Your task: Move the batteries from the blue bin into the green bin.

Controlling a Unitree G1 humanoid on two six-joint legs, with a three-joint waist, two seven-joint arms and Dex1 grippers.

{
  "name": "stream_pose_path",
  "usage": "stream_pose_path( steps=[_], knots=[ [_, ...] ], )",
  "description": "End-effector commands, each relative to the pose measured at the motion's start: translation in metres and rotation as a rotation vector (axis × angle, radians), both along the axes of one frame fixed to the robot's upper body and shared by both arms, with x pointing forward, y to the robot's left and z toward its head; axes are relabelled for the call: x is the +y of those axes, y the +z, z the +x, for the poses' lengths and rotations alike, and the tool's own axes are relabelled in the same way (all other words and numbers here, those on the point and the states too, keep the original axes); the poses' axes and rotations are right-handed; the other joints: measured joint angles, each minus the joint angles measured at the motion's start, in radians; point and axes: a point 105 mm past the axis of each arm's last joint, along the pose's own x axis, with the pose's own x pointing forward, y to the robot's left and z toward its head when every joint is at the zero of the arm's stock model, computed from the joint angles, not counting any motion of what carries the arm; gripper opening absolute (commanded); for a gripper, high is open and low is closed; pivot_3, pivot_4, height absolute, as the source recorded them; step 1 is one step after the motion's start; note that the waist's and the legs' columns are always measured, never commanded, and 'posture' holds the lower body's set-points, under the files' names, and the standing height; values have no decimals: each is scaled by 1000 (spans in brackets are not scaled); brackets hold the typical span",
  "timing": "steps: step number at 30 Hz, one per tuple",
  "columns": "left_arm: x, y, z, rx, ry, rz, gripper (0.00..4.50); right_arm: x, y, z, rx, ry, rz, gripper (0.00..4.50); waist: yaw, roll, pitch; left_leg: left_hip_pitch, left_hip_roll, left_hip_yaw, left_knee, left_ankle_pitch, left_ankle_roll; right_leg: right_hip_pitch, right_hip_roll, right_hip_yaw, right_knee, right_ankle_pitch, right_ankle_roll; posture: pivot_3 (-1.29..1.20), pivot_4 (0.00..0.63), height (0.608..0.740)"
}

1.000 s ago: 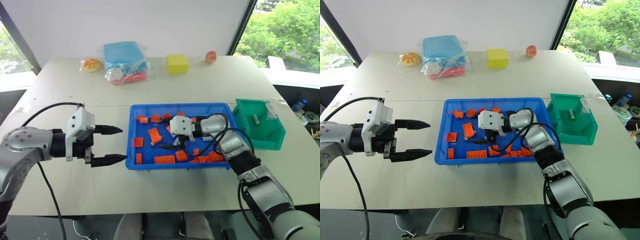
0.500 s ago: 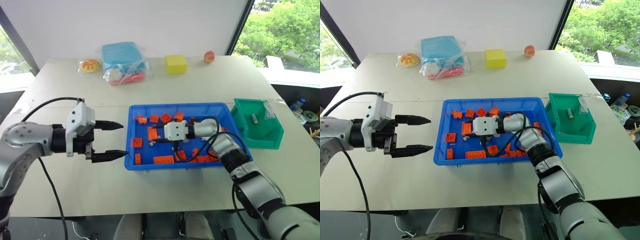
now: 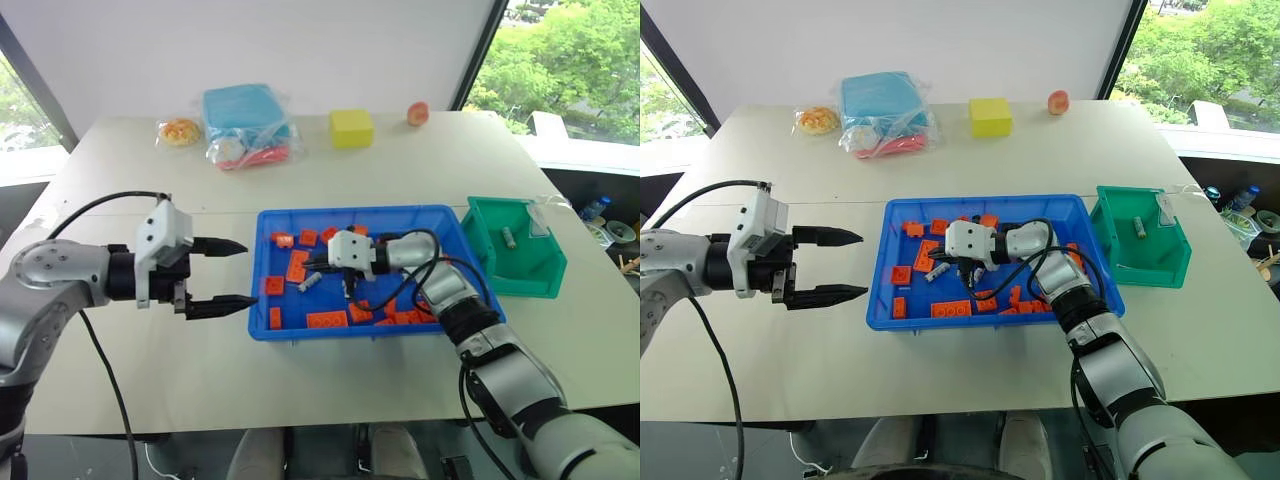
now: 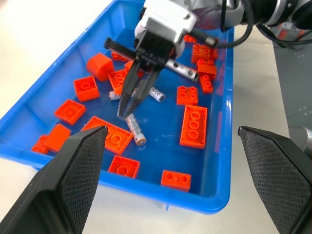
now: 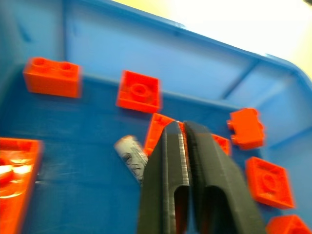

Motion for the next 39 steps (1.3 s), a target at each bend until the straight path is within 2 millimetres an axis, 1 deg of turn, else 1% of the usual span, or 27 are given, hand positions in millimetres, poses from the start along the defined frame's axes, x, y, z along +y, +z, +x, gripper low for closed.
stream_pose_path(
  steps=[1,3,10,19,20,21,25,27,29,30,32,34,36,37,38,39],
  knots=[
    [-2,6,0,-35,-24,3,4500,0,18,2,-49,83,-81,1888,-1,0,0,0,0,0,0,0,0,0,0,0,0,0,0,0,150,704],
    [-2,7,0,-35,-29,3,4500,-2,14,2,-42,127,-149,2867,-2,0,0,0,0,0,0,0,0,-1,0,0,0,0,0,0,150,704],
    [-6,7,-4,-29,-53,7,4500,-2,2,12,-5,168,-265,2867,-6,0,0,0,-1,1,-1,0,0,-1,0,0,0,0,0,0,150,704],
    [-6,6,-9,-29,-48,11,4500,-1,-17,15,61,170,-338,2867,-20,-1,0,1,0,1,-1,0,0,0,1,1,1,0,-1,0,150,704],
    [-6,6,-9,-29,-46,10,4500,-1,-18,14,72,172,-337,2351,-20,-1,0,1,0,1,-1,0,0,0,1,1,1,0,-1,0,150,704],
    [-6,6,-9,-29,-44,8,4500,-1,-19,13,83,176,-335,2040,-20,-1,0,2,0,1,-1,0,0,0,1,1,1,0,-1,0,150,704],
    [-6,5,-9,-27,-42,7,4500,-2,-20,9,108,195,-317,104,-19,-1,0,2,0,1,-1,0,0,0,1,1,1,0,-1,0,150,704],
    [-6,4,-8,-25,-42,5,4500,-3,-18,8,109,193,-300,37,-19,-1,0,2,0,1,-1,0,0,0,1,1,1,0,-1,0,150,704],
    [-7,3,-8,-25,-43,3,4500,-5,-13,10,103,172,-268,37,-19,-1,0,2,0,1,-1,0,0,0,1,1,1,0,-1,0,150,704],
    [-8,4,-7,-25,-45,-1,4500,-8,-6,13,95,141,-229,37,-18,-1,0,2,0,1,-1,0,0,0,1,1,1,0,-1,0,150,704],
    [-10,4,-7,-23,-52,-6,4500,-17,13,18,89,67,-129,37,-15,-1,1,2,0,1,-1,0,0,1,1,2,1,1,-1,0,150,704],
    [-11,3,-8,-18,-55,-9,4500,-27,35,18,98,-19,-23,37,-13,0,1,1,0,0,-1,0,0,1,0,2,1,1,-1,0,150,704],
    [-11,1,-8,-11,-57,-13,4500,-46,62,20,103,-175,119,37,-12,-1,1,1,0,0,0,0,0,2,-1,2,1,1,-2,0,150,704],
    [-11,0,-8,-7,-59,-14,4500,-63,76,20,96,-272,186,37,-11,-2,0,1,0,0,-1,0,0,2,-1,2,1,1,-2,0,150,704],
    [-12,-1,-7,-3,-61,-18,4500,-85,88,19,95,-381,244,37,-9,-2,0,1,0,0,-1,0,0,2,-1,2,0,1,-2,0,150,704],
    [-12,-2,-7,-1,-63,-21,4500,-99,95,15,95,-451,274,37,-1,-2,0,1,0,0,-1,0,-1,2,-1,2,0,1,-2,0,150,704]
  ],
)
